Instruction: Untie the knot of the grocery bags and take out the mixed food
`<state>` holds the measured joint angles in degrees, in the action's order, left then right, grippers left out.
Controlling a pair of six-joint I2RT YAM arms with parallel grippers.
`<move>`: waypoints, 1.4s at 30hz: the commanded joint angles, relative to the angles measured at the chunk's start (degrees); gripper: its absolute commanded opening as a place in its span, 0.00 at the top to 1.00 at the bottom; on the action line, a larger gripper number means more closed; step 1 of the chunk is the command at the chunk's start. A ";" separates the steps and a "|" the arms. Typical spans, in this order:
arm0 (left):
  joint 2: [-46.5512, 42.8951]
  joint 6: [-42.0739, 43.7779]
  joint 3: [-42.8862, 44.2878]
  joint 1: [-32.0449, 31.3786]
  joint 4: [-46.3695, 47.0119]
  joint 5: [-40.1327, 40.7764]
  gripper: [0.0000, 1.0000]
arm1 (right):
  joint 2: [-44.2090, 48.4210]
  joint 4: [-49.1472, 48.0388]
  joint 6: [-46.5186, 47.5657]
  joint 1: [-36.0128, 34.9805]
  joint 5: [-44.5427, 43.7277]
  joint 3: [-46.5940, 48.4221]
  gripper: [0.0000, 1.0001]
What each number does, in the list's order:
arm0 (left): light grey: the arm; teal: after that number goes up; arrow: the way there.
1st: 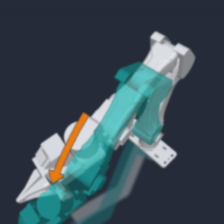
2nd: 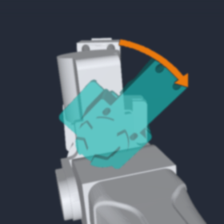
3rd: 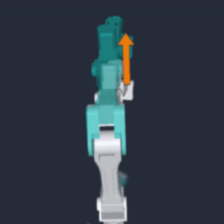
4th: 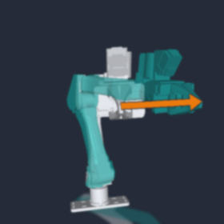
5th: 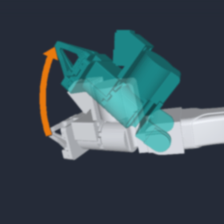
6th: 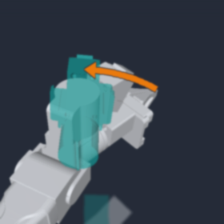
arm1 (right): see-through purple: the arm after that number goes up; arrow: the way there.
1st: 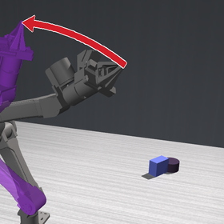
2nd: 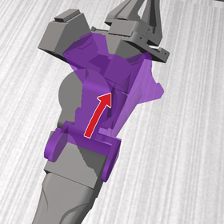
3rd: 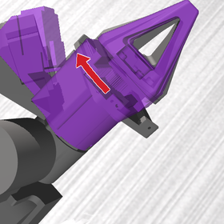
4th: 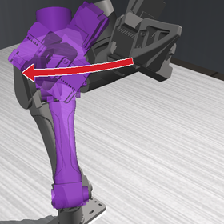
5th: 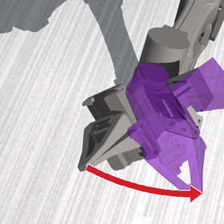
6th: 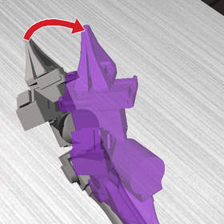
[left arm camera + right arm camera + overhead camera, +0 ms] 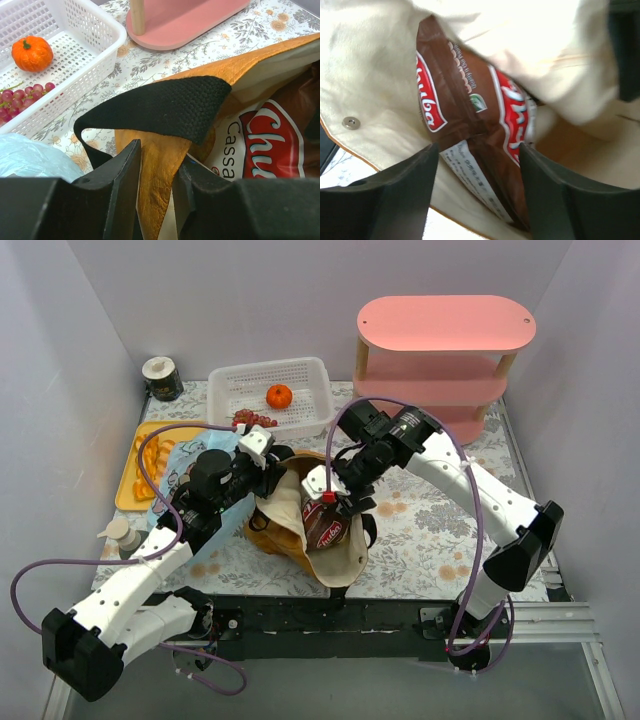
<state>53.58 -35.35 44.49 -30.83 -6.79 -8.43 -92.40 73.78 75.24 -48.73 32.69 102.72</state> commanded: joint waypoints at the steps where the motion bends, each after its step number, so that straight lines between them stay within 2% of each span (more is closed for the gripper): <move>1: 0.12 0.11 0.07 -0.02 0.64 -0.98 0.71 | -2.60 0.49 -1.06 0.21 -0.26 -1.29 0.31; 3: 0.12 0.20 0.16 -0.02 0.72 -1.07 0.71 | -3.31 -3.17 -4.29 0.21 -1.39 -1.03 0.39; 6: 0.21 0.11 0.16 -0.02 0.64 -1.07 0.71 | -3.40 -6.80 -6.51 0.21 -4.81 -1.03 0.75; 7: 0.38 0.20 0.25 -0.02 0.55 -0.98 0.71 | -3.40 -6.54 -5.99 0.13 -5.70 0.28 0.95; 8: 0.30 0.11 0.33 -0.02 0.46 -1.07 0.71 | -3.31 -6.28 -5.20 0.13 -6.40 0.90 0.99; 12: 0.82 0.20 0.42 -0.02 0.46 -1.16 0.71 | 2.28 -6.44 -1.68 0.30 -6.77 3.28 0.99; 14: 0.82 0.20 -0.02 -0.02 0.72 -1.15 0.71 | 7.03 -17.56 -4.91 0.22 -5.88 -1.08 0.99; 16: 0.82 0.11 -0.54 -0.02 0.63 -0.89 0.71 | 16.08 -27.58 -7.99 0.30 -5.00 -6.44 0.99; 17: 0.91 0.11 -0.63 -0.02 0.63 -0.72 0.71 | 19.16 -39.99 -10.70 0.13 -4.83 -12.74 0.99; 18: 0.82 0.11 -0.63 -0.02 0.55 -0.54 0.71 | 24.84 -45.60 -11.69 0.21 -4.91 -16.28 0.99; 20: 1.00 0.02 -0.81 -0.02 0.37 -0.36 0.71 | 28.93 -59.64 -14.40 0.30 -5.52 -20.87 0.99; 22: 1.08 0.02 -1.16 -0.02 0.54 -0.28 0.71 | 30.09 -64.88 -18.01 0.22 -8.85 -21.25 0.99; 23: 1.00 -0.41 -1.51 -0.11 0.55 -0.10 0.71 | 29.56 -67.95 -22.81 0.30 -11.04 -19.94 0.99; 24: 1.08 -0.42 -1.51 -0.02 0.29 0.07 0.71 | 27.99 -69.02 -24.69 0.30 -15.94 -16.79 0.99; 27: 1.26 -0.94 -1.25 -0.02 -0.59 0.34 0.71 | 25.79 -71.48 -27.69 1.35 -21.34 -11.16 0.99; 30: 1.35 -1.29 -1.69 -0.02 -1.04 0.87 0.71 | 25.69 -73.16 -24.81 2.23 -25.03 -9.82 0.99; 34: 1.17 -2.26 -2.21 -0.02 -0.68 0.35 0.71 | 26.74 -75.97 -22.69 4.51 -31.71 -10.25 0.99; 35: 1.17 -2.35 -2.13 -0.02 -0.68 0.17 0.71 | 27.18 -75.89 -22.94 6.87 -32.42 -10.60 0.99; 37: 1.44 -2.44 -1.95 -0.02 -0.86 0.08 0.71 | 28.59 -73.88 -23.56 9.34 -32.42 -11.13 0.99; 42: 1.61 -2.70 -1.86 -0.02 -0.77 -0.19 0.71 | 32.45 -69.74 -24.79 16.11 -39.01 -14.21 0.99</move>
<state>55.09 -37.39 43.44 -30.65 -5.98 -7.68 -64.82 7.79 50.83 -37.06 1.93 89.43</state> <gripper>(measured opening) 0.291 0.029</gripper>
